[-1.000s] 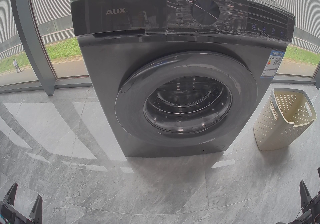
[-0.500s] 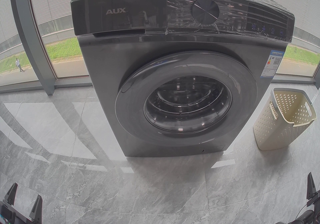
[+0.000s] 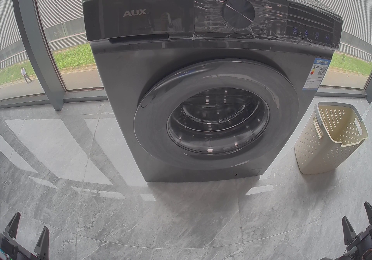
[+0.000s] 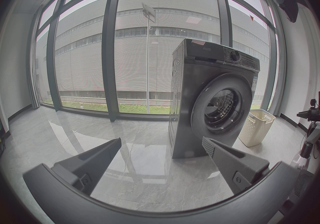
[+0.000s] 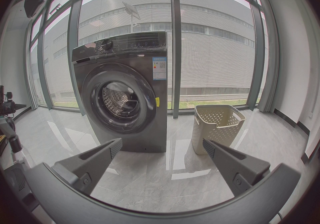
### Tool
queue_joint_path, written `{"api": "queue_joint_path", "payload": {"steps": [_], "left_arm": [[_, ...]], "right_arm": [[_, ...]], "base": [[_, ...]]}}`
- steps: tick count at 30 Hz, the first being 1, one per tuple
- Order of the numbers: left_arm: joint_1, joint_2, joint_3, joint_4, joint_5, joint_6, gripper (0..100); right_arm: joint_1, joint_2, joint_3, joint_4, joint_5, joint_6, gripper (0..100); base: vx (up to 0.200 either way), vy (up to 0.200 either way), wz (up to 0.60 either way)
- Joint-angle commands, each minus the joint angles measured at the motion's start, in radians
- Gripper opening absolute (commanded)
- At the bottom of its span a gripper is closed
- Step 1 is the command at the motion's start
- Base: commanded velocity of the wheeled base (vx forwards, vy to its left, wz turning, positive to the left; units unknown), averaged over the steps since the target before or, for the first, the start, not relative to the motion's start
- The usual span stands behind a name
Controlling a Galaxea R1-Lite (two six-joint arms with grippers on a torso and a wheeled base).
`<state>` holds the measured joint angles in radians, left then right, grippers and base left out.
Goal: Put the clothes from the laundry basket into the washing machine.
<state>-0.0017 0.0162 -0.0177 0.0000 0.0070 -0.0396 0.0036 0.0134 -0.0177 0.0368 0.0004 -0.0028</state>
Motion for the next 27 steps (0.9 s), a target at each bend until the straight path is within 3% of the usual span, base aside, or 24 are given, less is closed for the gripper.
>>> {"api": "queue_joint_path", "payload": {"steps": [1,21,27], "left_arm": [[0.0,-0.013,0.018,0.0,-0.001,0.0,100],[0.0,-0.013,0.018,-0.002,-0.001,0.001,100],[0.0,-0.013,0.018,-0.002,-0.004,0.018,100]], "right_arm": [[-0.001,0.007,0.002,-0.003,-0.002,0.001,100],[0.001,0.007,0.012,-0.023,-0.002,0.003,100],[0.001,0.007,0.012,-0.021,0.0,0.003,100]], "base": [[0.0,0.0,0.0],[0.0,0.0,0.0],[0.0,0.0,0.0]]}}
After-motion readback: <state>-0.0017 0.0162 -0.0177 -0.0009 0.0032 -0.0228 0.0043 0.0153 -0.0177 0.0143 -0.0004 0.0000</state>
